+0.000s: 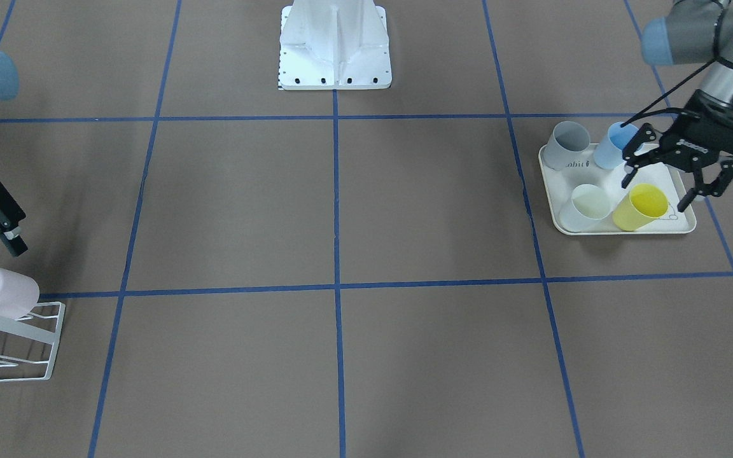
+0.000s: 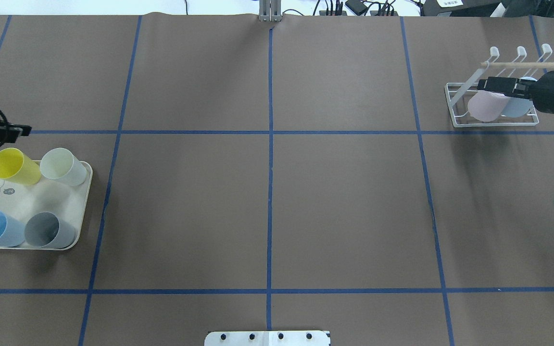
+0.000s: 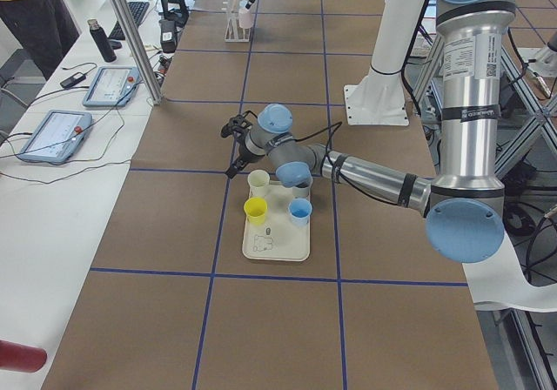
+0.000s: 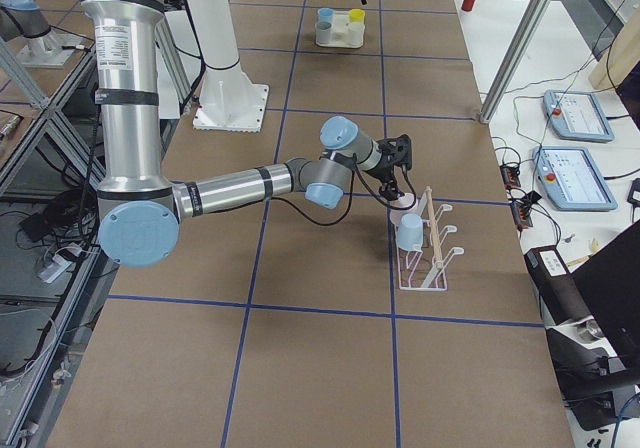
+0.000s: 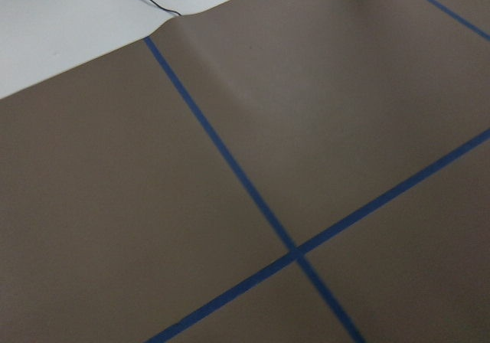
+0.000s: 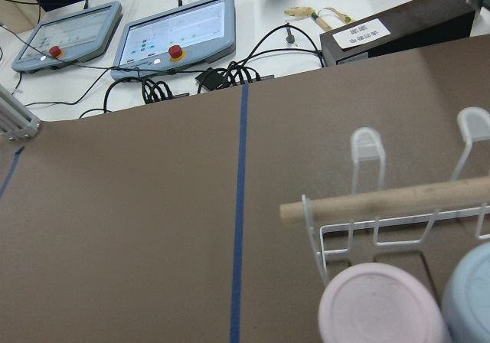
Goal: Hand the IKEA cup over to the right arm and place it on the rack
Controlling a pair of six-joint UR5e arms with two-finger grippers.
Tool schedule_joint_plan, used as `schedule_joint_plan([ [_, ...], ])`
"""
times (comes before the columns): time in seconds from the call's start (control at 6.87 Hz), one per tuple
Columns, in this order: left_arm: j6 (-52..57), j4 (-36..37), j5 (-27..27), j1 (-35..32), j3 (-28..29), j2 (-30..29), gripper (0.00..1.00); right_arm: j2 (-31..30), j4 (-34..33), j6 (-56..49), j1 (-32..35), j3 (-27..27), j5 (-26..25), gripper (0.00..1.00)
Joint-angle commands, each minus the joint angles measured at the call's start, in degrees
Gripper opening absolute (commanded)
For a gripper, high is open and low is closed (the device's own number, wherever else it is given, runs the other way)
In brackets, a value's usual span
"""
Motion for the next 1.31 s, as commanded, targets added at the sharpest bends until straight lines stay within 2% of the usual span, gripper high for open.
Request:
schedule_joint_plan([
  [0.0, 2.7, 2.4, -5.5, -5.6, 6.6, 0.0, 1.00, -1.8, -0.1, -0.1, 0.3, 5.3, 7.1, 1.00],
  [0.15, -2.9, 4.2, -8.9, -5.5, 7.5, -0.3, 1.00, -4.3, -0.1, -0.4, 0.3, 8.6, 8.6, 1.00],
  [0.29, -9.0, 4.5, -10.9, -5.6, 7.0, 0.2, 1.00, -4.6, -0.1, -0.8, 0.2, 8.6, 9.5, 1.00],
  [0.44, -9.3, 4.4, -11.7, -5.7, 6.3, 1.1, 1.00, -4.0, -0.2, -0.9, 0.1, 8.2, 9.5, 1.00],
  [0.87, -9.0, 4.2, -11.3, -5.1, 11.0, 0.4, 1.00, -5.2, -0.1, -1.0, 0.3, 8.5, 10.9, 1.00],
  [1.17, -9.5, 4.2, -10.9, -4.9, 11.6, 0.3, 1.00, -5.2, -0.1, -0.9, 0.2, 8.0, 10.4, 1.00],
])
